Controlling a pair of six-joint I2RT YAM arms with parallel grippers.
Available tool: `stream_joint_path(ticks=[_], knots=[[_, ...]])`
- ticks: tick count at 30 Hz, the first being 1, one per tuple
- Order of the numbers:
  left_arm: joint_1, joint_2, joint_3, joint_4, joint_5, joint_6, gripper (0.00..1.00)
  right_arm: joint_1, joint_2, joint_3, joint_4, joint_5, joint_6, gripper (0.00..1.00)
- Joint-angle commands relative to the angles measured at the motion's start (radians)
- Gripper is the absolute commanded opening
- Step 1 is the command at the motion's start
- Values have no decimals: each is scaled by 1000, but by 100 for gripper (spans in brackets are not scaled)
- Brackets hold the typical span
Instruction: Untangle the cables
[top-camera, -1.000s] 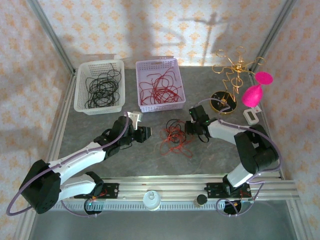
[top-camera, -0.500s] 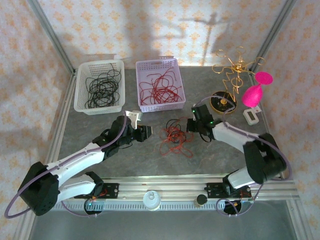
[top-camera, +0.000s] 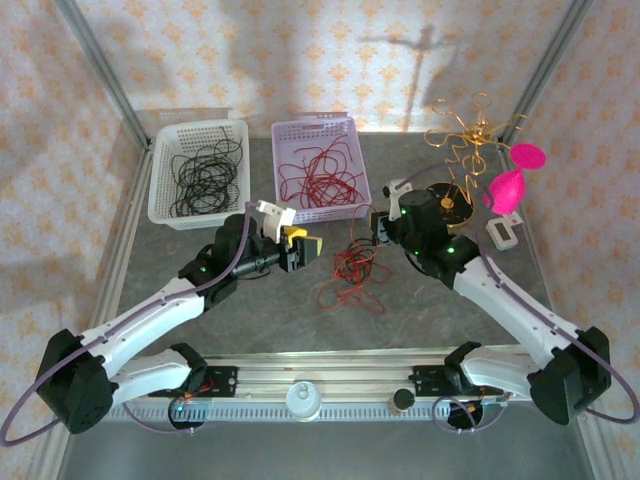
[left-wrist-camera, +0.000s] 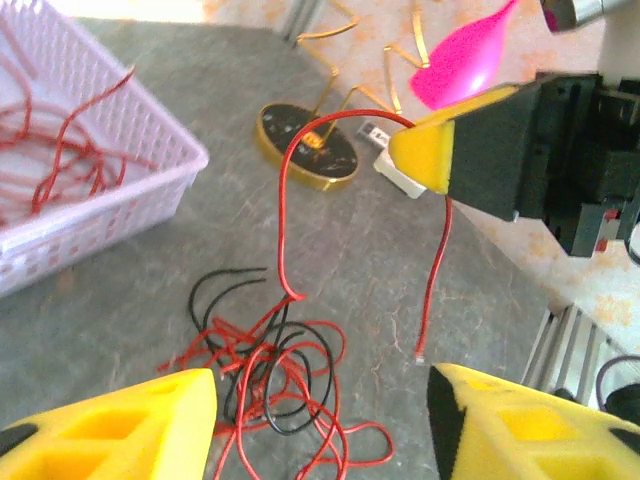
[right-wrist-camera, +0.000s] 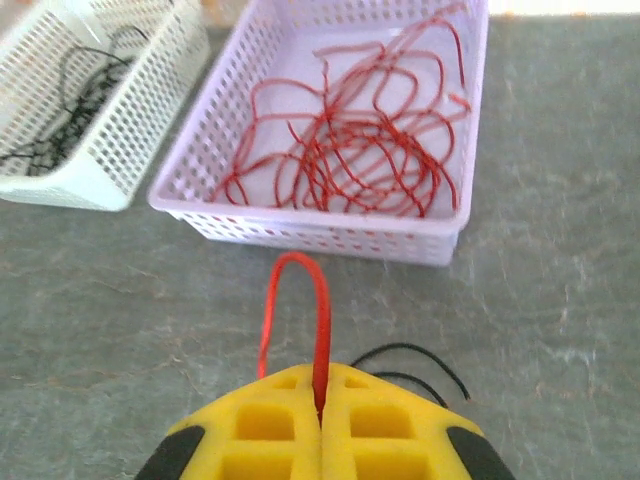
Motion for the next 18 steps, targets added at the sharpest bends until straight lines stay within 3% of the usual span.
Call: stream_joint_path(ticks=[1,12,18], knots=[[-10,74,73,96,87,88,62,7,-40,48,-7,-27,-53,0],[-10,333,234,158,309,255,63,11,-101,65,0,-212,-107,0],[-11,410,274,170,317,312,62,11,-104,57,-2,-271,-146,0]])
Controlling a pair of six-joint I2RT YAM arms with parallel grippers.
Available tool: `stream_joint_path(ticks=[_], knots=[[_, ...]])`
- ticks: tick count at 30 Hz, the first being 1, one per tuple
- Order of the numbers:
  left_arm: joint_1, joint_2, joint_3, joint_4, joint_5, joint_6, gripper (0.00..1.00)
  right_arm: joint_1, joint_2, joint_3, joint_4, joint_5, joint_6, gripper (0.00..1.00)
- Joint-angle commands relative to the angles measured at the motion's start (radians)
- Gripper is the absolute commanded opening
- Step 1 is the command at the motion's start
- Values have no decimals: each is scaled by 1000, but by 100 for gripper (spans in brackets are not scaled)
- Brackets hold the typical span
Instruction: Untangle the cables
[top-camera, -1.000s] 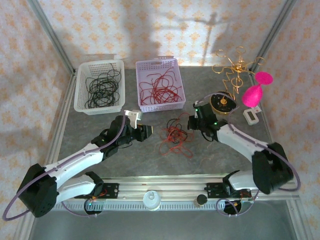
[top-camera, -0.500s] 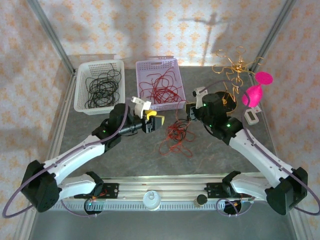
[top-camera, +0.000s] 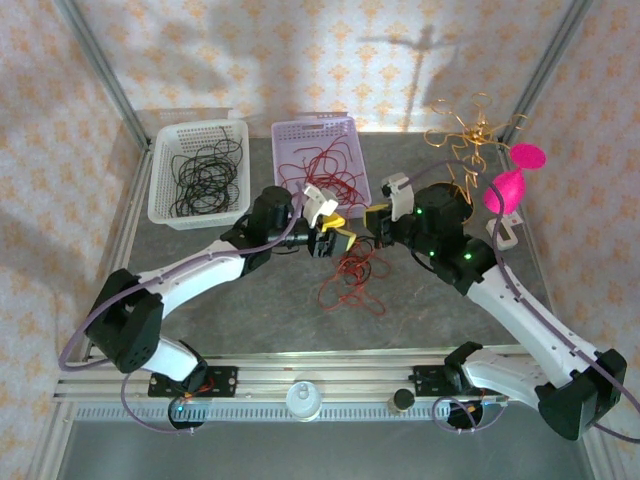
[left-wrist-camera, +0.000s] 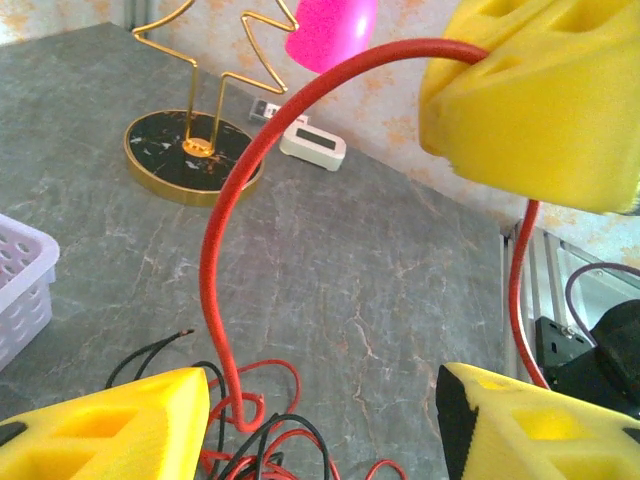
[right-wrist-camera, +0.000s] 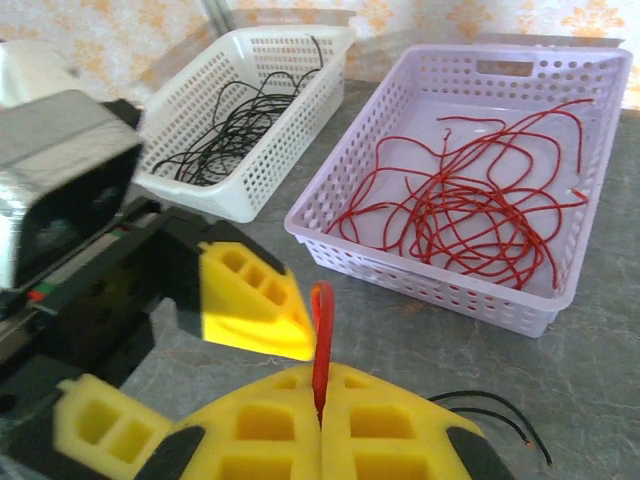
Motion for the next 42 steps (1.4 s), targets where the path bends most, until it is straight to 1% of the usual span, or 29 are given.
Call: stream_joint_path(ticks=[1,3,5,6,7,9,10,11,13,16,18,21,22,23,27,29,32,34,37,38,40,42], knots=[[-11,46,57,49,30,77,61,7,-21,21,3,-64,-48,0],[-10,77,77,43,-3,87,57,7,-21,28,0,-78,-65,0],[-10,97,83,75,-11,88,53,7,-24,37,-9,-100,-96,0],[-11,105,83,98,-17,78,47,7,-25,42,-19,-110,-119,0],[-10,107,85,114,-21,73,36,7,-28,46,-27,-117,-144,0],[-11,102,72,173,-64,52,7,9,-40,46,-38,-111,-223,0],[-10,93,55,209,-92,35,0,9,-45,43,-36,-87,-254,0],[-11,78,35,243,-124,24,0,9,-51,42,-31,-47,-286,0],[-11,48,10,272,-149,16,0,9,-53,37,-13,30,-356,0],[-11,17,13,243,-128,25,0,9,-49,-12,72,143,-471,0],[-16,-2,23,203,-102,33,0,9,-44,-63,201,236,-512,0],[-25,-32,26,150,-90,49,0,10,-37,-142,418,303,-551,0],[-25,-40,30,126,-87,56,0,12,-35,-165,480,328,-577,1],[-25,-50,32,95,-88,67,0,12,-33,-197,558,366,-613,8],[-26,-79,51,-51,-103,127,0,12,-12,-308,879,521,-844,6],[-26,-89,52,-94,-111,141,0,11,18,-323,997,564,-952,6],[-25,-96,46,-116,-113,138,0,6,78,-306,1112,590,-1076,4],[-26,-97,42,-130,-112,138,0,2,119,-307,1216,590,-1170,7],[-25,-99,46,-161,-110,147,0,-8,195,-312,1405,576,-1330,17],[-24,-103,47,-175,-115,151,0,-17,220,-305,1452,568,-1373,17],[-25,-111,48,-201,-128,160,0,-42,240,-266,1443,544,-1401,17],[-25,-124,43,-222,-147,163,0,-74,237,-208,1351,504,-1370,17]])
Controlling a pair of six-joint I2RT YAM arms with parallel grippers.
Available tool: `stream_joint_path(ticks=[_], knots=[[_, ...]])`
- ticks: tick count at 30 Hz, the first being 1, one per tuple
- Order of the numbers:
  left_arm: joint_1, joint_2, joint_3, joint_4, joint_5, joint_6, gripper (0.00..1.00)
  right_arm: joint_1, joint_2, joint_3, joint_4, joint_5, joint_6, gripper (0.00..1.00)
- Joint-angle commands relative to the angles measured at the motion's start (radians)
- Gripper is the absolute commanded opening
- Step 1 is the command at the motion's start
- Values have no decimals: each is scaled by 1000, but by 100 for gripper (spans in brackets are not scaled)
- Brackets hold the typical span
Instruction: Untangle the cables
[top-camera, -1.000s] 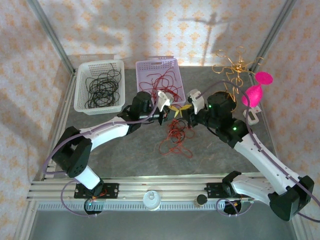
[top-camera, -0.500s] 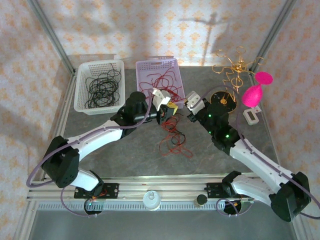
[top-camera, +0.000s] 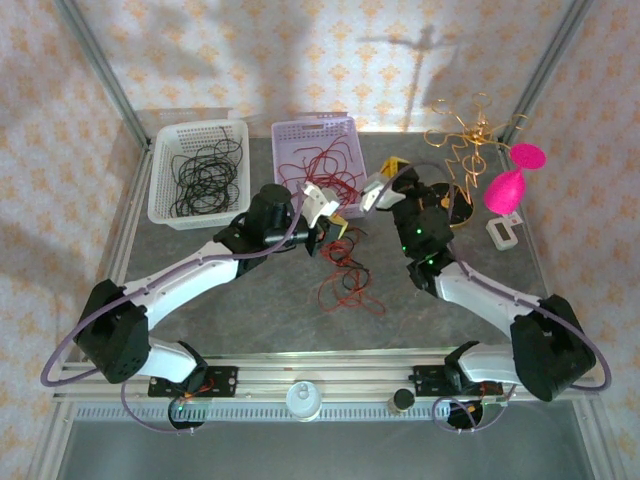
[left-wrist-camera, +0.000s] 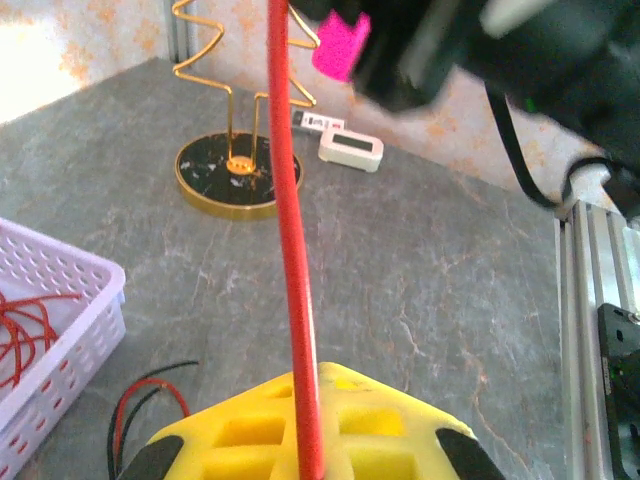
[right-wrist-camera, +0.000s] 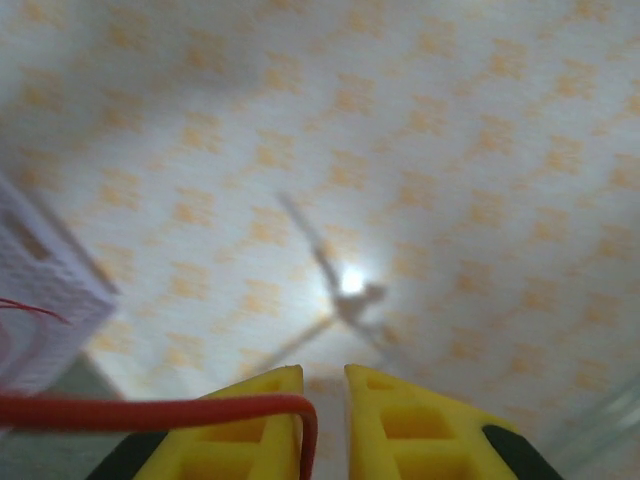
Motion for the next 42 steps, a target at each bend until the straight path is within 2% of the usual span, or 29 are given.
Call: stream_joint_path(ticks=[1,4,9,11,13,16,17,20,23,27,29,31,32,34,38,42], knots=[[5,-48,3,-78,-23,32,0,-44,-12,109,61,-10,-56,17],[5,-68,-19,-72,-36,27,0,-68,-19,162,-7,-49,-11,7],[5,-77,-29,-58,-41,16,0,-81,8,215,-95,-35,-31,6],[5,-78,-22,-58,-56,8,0,-98,36,253,-141,11,-1,15],[5,-79,-16,-53,-78,-7,0,-119,38,286,-155,57,101,35],[6,-89,-15,-18,-119,-53,0,-173,-17,334,-313,33,393,54],[8,-93,-18,4,-128,-74,0,-193,-46,340,-364,2,509,59],[9,-108,-18,62,-167,-141,0,-228,-141,278,-431,-105,743,61],[14,-125,-13,98,-210,-199,0,-231,-220,198,-506,-245,895,61],[25,-147,-1,115,-247,-253,0,-232,-307,82,-545,-327,1045,61],[34,-156,5,123,-250,-285,0,-232,-341,28,-575,-513,1101,59],[40,-152,24,114,-253,-305,0,-227,-363,-39,-533,-692,1185,57],[40,-150,32,111,-254,-314,0,-209,-374,-87,-473,-773,1224,57],[40,-147,39,116,-249,-329,0,-134,-385,-184,-350,-837,1263,57],[40,-131,57,124,-216,-347,0,72,-324,-224,-308,-751,1163,59],[40,-122,81,116,-197,-360,0,145,-192,-214,-150,-719,1191,58]])
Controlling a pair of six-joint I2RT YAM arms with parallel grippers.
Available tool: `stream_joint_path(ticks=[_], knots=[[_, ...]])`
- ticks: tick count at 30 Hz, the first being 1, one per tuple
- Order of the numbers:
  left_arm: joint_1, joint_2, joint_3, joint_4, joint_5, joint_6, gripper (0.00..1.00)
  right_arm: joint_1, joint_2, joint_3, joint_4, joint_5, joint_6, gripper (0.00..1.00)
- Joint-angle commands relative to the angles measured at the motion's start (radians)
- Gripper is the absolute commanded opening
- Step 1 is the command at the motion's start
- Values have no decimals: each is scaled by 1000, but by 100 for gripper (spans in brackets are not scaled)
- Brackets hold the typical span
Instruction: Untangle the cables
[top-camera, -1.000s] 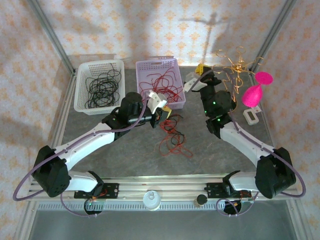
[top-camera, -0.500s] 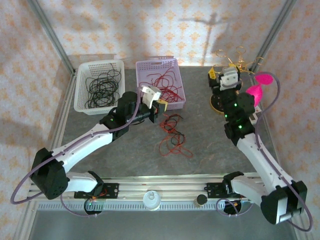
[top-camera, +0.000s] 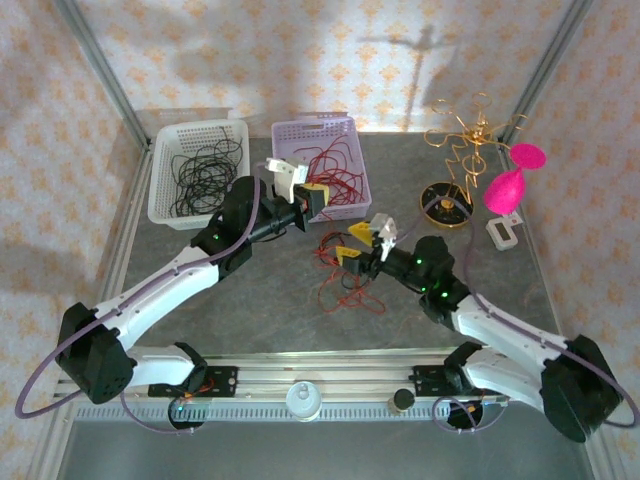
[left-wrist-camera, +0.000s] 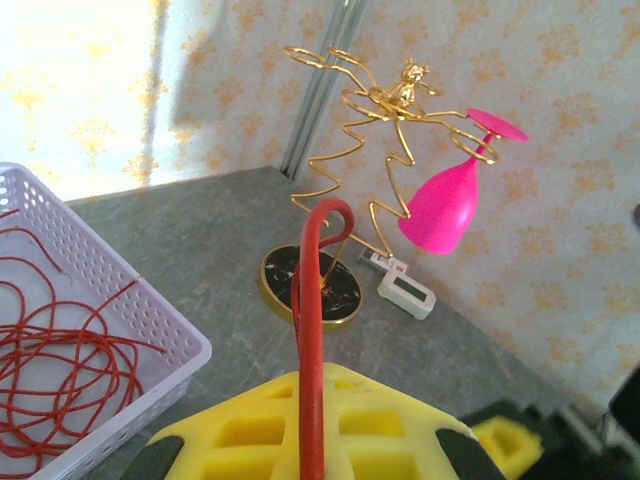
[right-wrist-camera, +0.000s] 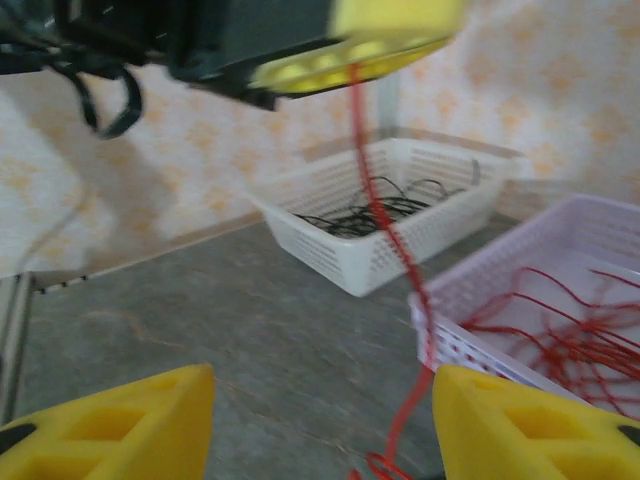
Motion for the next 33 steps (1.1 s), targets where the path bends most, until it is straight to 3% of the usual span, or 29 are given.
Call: stream_joint_path(ticks=[1,10,19,24,33], knots=[[7,1,52,35,31,-34,0,39,83,21,233,38,35,58],[5,-24,70,42,25,-79,0,120,314,64,546,362,77,49],[-8,-38,78,91,36,-146,0,244,532,114,642,712,49,42],[-14,-76,115,74,27,-163,0,246,638,99,691,800,99,35],[-15,-106,256,-30,7,-133,0,245,734,55,695,789,167,20]])
